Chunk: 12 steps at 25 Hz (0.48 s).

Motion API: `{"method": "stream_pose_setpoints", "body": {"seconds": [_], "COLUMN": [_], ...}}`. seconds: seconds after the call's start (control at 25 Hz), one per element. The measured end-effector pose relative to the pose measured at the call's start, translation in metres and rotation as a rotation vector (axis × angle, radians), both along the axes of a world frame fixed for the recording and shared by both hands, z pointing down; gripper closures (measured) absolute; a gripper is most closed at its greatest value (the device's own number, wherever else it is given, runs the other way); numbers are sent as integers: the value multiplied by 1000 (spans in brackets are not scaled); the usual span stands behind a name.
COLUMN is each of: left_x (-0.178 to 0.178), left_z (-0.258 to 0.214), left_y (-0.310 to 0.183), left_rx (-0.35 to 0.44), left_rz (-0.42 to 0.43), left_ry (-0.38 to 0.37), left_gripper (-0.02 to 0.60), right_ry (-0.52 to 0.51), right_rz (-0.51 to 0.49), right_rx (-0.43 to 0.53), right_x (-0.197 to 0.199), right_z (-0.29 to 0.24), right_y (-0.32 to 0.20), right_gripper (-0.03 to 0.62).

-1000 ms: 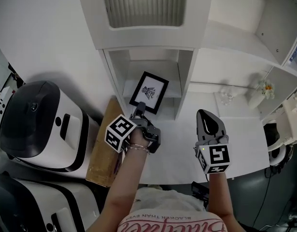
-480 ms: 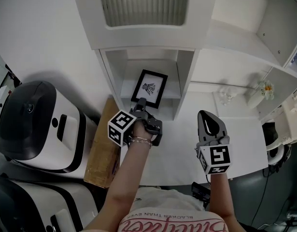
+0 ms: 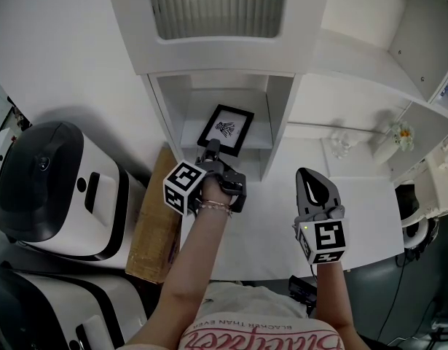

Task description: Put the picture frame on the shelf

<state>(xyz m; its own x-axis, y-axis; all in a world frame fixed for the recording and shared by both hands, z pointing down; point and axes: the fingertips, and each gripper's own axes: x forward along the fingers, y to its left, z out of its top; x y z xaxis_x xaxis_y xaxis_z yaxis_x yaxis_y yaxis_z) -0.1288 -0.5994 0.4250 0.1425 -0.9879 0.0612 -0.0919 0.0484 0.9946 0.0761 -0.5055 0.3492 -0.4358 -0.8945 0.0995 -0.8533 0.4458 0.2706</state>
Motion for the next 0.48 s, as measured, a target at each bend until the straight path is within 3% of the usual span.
{"method": "stream_pose_setpoints", "body": {"seconds": [0.24,0.44,0.48], "left_x": [0,3,4], "left_z": [-5,-15,-15], "left_y": [-1,-2,-2], "left_rx": [3,49,50], "left_rz": [-10,14,19], "left_ry": [-43,-60,-66], "left_gripper": [503,359,354], "right_ry": [-2,-7,-9], "right_rz": [2,-1,-3], "right_rx": [-5,-11,-11], "right_x": [0,0,0], "right_z": [2,4,4], "right_y": [2,3,4], "right_gripper": [585,585,585]}}
